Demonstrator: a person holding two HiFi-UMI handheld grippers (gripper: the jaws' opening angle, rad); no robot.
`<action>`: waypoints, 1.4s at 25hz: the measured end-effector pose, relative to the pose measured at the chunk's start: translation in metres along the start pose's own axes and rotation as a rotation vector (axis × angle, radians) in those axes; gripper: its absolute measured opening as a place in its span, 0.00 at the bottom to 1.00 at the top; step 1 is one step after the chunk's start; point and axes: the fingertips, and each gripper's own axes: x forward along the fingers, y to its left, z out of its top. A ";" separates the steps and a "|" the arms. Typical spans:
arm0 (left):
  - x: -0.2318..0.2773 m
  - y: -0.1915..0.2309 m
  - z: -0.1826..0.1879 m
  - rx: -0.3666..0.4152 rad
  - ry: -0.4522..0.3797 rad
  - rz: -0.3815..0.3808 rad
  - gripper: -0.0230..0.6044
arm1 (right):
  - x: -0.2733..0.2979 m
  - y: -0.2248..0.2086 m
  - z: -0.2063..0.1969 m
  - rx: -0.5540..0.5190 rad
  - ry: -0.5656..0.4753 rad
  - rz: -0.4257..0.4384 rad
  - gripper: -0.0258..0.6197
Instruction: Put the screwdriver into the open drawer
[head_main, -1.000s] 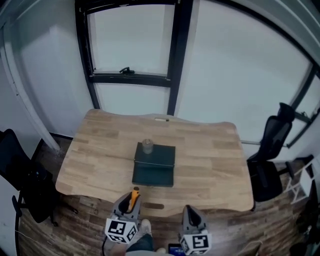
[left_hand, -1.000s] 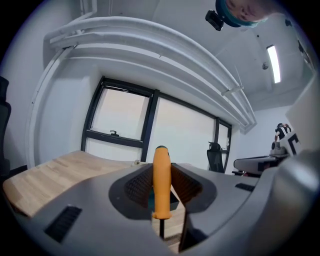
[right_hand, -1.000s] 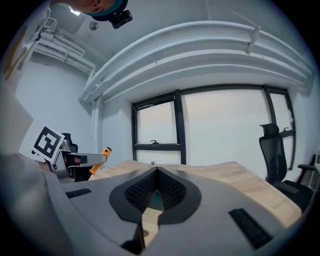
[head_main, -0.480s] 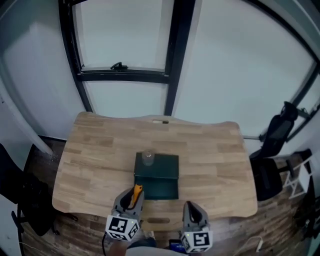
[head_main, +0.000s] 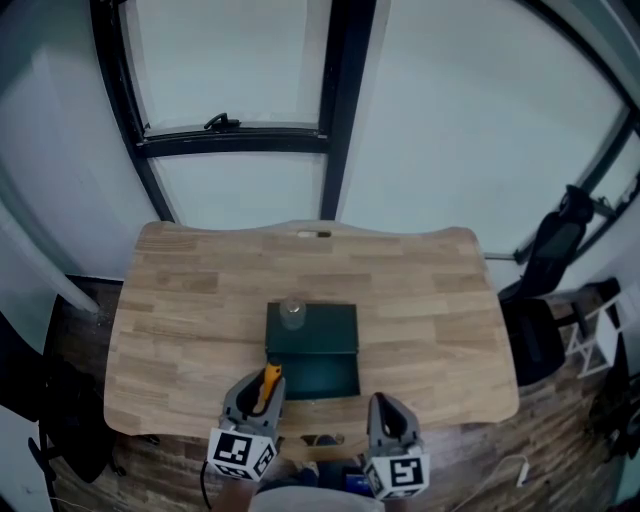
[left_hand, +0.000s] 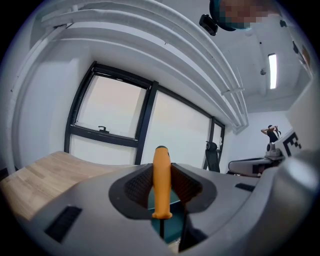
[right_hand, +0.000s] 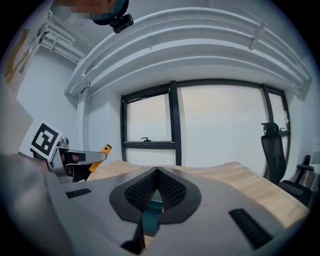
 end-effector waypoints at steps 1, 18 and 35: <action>0.000 0.001 0.000 0.002 -0.002 0.000 0.22 | 0.001 0.001 0.000 0.003 -0.002 0.002 0.04; 0.016 0.004 -0.002 -0.005 0.001 0.006 0.22 | 0.009 -0.002 0.008 0.002 -0.020 0.028 0.04; 0.053 0.005 -0.054 0.052 0.191 -0.044 0.22 | 0.045 -0.021 -0.026 0.046 0.069 0.039 0.04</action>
